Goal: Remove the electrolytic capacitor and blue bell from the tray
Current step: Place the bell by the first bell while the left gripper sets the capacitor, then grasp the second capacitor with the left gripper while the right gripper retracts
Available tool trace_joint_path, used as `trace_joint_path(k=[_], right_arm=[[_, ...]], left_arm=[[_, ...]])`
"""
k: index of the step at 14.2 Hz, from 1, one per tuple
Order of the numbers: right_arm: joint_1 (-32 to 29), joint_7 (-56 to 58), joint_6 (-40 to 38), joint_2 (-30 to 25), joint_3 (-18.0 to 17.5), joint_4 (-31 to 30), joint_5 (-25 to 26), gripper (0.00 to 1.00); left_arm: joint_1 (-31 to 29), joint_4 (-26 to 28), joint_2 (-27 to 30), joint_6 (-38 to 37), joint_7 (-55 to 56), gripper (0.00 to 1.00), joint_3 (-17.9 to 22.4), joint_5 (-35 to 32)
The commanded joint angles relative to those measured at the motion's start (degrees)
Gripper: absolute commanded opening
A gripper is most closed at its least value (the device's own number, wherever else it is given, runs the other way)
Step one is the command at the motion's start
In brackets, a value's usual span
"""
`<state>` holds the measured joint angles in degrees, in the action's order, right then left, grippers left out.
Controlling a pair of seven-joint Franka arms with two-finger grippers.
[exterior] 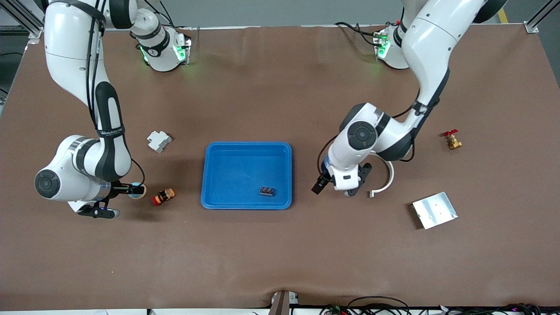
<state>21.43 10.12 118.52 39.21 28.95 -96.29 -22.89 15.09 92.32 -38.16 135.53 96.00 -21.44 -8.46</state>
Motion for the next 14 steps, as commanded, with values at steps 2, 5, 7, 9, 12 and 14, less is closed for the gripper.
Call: trace_joint_path(k=[2,5,7,9,12,14], right_arm=[[1.3,0.2,-10.5,-5.8,4.3,5.0,1.1,1.0],[0.8,0.1,-23.6,-7.7,6.3,14.8,2.7,1.0],[-1.0,-0.8,-26.8,-12.6,5.3,16.1,4.3,1.0],[-4.3,-2.6,-29.4,-17.4,1.6,16.6,8.3,1.0],[-14.8,-3.6,-32.7,-23.9,-11.7,16.9,14.9,1.0],[-20.3,-3.6,-35.5,-26.2,-19.8,17.1,20.2,1.0]], left_arm=[[5.4,-7.9,-3.2,-1.5,10.2,1.0,3.3,0.6],[7.2,-11.9,-4.3,-4.1,14.8,1.0,4.0,1.0],[9.3,-13.5,-4.7,-4.6,17.3,1.0,5.4,0.6],[14.2,-15.1,-4.7,-6.1,18.8,1.0,10.6,0.9],[17.3,-17.1,-6.0,-6.5,19.8,1.0,13.8,1.1],[18.7,-19.4,-8.1,-6.5,21.9,1.0,14.9,1.1]])
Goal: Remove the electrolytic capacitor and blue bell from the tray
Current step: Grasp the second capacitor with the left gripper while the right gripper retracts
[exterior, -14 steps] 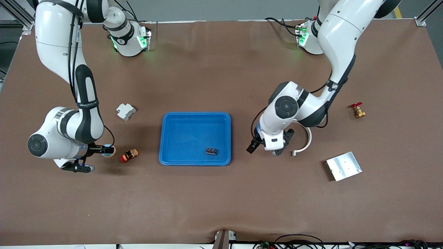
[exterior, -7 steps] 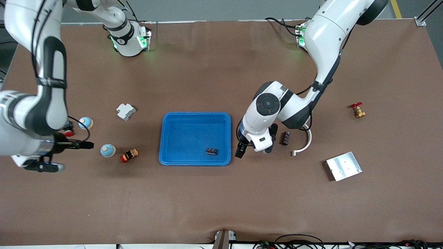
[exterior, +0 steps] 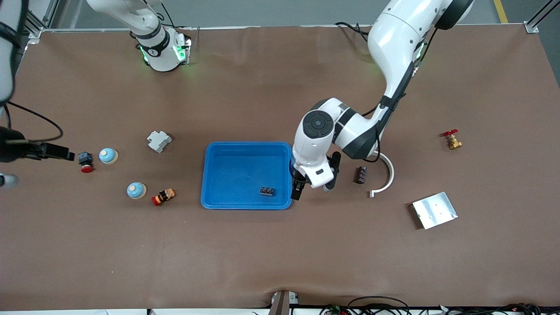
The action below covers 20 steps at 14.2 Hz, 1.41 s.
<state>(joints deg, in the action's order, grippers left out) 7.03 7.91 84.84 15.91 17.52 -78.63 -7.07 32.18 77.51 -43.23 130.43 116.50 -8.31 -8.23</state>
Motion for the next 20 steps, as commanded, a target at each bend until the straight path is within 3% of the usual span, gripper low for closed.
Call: trace_joint_path(k=[1,3,9,14,16,20], right_arm=[[-9.5,-1.5,-2.0,-3.8,-12.3,-0.1,5.7,1.0],[-14.6,-1.9,-1.6,-4.0,-18.5,-0.1,6.5,1.0],[-16.6,-5.1,0.6,-6.5,-21.1,-0.9,7.1,1.0],[-14.3,-8.7,0.3,-6.3,-19.7,-1.3,8.7,1.0],[-9.5,-8.7,-0.5,-6.2,-14.6,-0.7,9.4,1.0],[-9.4,-8.8,-0.5,-6.2,-14.4,-0.7,9.4,1.0]], left_arm=[[3.0,-5.5,-3.8,-1.4,2.1,1.0,3.1,0.8],[5.2,-6.6,-5.1,-1.4,2.9,1.0,4.8,1.0],[7.5,-8.9,-9.3,1.1,6.9,1.0,4.5,1.4],[8.7,-9.1,-12.2,6.7,9.4,1.0,4.2,2.1],[8.8,-9.3,-13.0,9.6,10.9,1.0,4.1,2.1],[9.7,-11.2,-15.6,13.7,12.4,1.0,4.6,2.1]])
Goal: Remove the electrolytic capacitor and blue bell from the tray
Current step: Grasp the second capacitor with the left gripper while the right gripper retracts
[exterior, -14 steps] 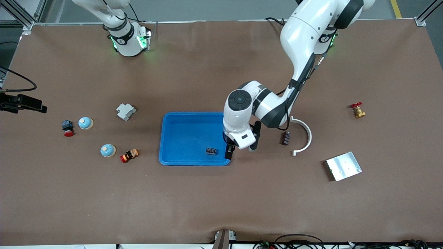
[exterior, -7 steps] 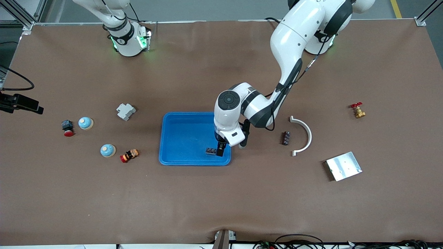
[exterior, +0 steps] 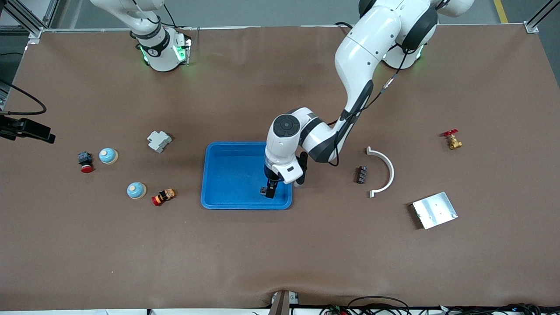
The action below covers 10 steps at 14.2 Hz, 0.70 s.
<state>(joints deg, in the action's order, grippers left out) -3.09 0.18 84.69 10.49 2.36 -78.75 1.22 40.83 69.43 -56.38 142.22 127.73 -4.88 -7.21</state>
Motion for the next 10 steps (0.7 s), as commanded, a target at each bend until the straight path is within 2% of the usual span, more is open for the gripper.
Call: trace_joint_path(k=[1,10], right_arm=[[0.6,-1.1,-0.6,-0.8,0.8,-0.6,1.1,1.0],[1.6,-4.0,-0.7,-1.1,0.8,-0.4,0.7,1.0]], left_arm=[[1.2,-3.2,-2.7,2.2,1.2,1.0,1.2,1.1],[2.6,-3.3,-4.5,4.4,1.1,1.0,3.7,1.1]])
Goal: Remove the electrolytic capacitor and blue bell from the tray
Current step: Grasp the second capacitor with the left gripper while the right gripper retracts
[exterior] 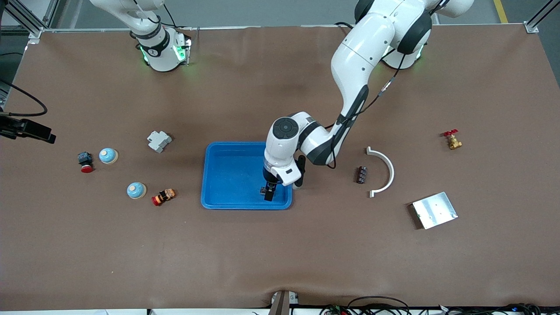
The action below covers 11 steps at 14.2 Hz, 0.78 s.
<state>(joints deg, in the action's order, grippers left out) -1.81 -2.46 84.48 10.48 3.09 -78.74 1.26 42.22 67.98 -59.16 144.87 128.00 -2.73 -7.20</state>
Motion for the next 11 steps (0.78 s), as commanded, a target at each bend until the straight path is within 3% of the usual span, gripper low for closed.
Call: trace_joint_path(k=[1,11], right_arm=[[0.1,-1.4,-1.0,-1.3,0.4,-0.4,0.4,1.0],[-1.3,-4.0,-3.4,-1.3,0.2,2.3,0.8,1.0]], left_arm=[[1.3,-1.8,-1.8,1.9,0.8,1.0,1.6,1.1],[2.0,-1.8,-1.8,1.9,0.8,1.0,1.8,1.1]])
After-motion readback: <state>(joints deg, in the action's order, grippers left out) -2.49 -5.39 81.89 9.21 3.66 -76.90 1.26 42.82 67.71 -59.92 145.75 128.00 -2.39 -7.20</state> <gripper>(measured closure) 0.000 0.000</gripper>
